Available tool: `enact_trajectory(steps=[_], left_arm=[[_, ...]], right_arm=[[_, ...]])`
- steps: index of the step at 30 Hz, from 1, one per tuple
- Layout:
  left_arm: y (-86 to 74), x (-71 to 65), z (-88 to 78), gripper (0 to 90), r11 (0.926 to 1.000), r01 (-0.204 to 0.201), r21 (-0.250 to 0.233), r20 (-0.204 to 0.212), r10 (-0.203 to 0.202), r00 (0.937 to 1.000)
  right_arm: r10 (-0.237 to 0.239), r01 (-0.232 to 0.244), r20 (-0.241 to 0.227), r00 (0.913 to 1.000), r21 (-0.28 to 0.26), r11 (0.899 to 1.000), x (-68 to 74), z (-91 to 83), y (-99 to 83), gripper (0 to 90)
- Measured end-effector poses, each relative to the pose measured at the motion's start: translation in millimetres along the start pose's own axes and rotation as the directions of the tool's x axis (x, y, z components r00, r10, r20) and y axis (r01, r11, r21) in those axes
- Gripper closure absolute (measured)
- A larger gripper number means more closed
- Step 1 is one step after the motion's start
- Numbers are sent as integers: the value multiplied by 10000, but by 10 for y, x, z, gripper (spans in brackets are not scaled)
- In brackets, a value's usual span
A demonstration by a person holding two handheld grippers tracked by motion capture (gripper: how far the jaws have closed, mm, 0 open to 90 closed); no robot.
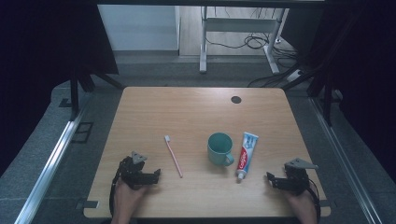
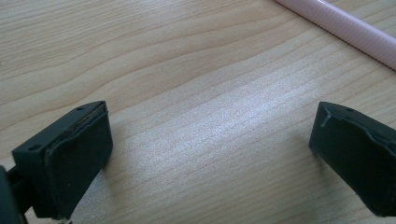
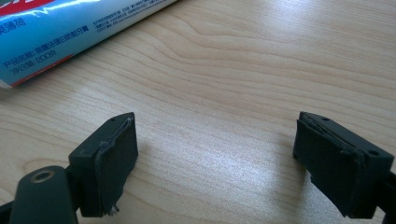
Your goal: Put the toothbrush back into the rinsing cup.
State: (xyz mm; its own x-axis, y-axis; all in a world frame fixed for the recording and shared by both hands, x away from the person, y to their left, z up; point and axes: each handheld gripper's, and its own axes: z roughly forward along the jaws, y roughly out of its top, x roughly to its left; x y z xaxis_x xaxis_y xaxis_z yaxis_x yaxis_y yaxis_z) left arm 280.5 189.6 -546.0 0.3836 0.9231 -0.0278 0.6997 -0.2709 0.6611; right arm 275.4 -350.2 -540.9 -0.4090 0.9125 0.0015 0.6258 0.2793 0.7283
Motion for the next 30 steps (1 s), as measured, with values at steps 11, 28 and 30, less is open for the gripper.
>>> enact_trajectory(steps=[11, 28, 30], left_arm=[[14, 8, 11, 0, 10000, -13, 10, -9, 13, 10000], [20, -3, -53, 173, 9999, -146, -37, 134, 146, 9998], [25, -6, -64, 235, 9999, -126, -15, 108, 126, 9999]], right_arm=[[5, -5, -11, 10000, -4, 10000, -1, 0, -1, 135], [-7, 7, -23, 10000, -6, 10000, -2, -1, -1, 134], [-8, 8, -22, 10000, -5, 10000, -2, -1, -1, 134]])
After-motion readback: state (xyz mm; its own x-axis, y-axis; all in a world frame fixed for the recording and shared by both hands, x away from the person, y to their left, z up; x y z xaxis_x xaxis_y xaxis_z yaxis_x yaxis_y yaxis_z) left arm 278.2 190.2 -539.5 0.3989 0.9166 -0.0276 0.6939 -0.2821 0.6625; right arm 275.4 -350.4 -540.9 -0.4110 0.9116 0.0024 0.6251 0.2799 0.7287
